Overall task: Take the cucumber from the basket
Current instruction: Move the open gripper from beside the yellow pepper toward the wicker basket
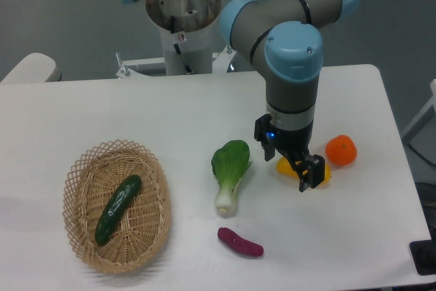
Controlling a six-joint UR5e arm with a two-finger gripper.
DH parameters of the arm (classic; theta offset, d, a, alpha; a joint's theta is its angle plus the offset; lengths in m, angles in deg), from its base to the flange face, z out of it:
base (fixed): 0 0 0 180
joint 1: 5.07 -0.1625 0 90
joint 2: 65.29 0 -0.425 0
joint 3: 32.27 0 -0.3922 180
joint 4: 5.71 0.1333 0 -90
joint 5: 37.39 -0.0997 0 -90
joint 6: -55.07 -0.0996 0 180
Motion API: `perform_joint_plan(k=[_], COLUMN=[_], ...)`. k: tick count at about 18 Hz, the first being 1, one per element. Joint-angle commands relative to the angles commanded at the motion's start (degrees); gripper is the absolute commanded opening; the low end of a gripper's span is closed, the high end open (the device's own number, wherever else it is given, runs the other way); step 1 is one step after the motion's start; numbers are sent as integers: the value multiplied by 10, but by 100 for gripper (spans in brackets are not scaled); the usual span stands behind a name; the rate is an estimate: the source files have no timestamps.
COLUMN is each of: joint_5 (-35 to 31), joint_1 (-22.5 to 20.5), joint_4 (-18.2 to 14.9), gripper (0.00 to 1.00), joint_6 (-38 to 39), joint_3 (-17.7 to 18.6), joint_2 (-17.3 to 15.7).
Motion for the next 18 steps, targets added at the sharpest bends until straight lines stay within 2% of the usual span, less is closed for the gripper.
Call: perform_joint_plan(k=[7, 10, 14, 18], joint_5=[8, 54, 53, 51], joint_1=[4, -2, 1, 8], joint_4=[3, 3, 7, 12], gripper=[100, 100, 100, 100], joint_6=[7, 12, 96, 104], joint_3=[0, 4, 8, 16], joint_2=[1, 8, 16, 26])
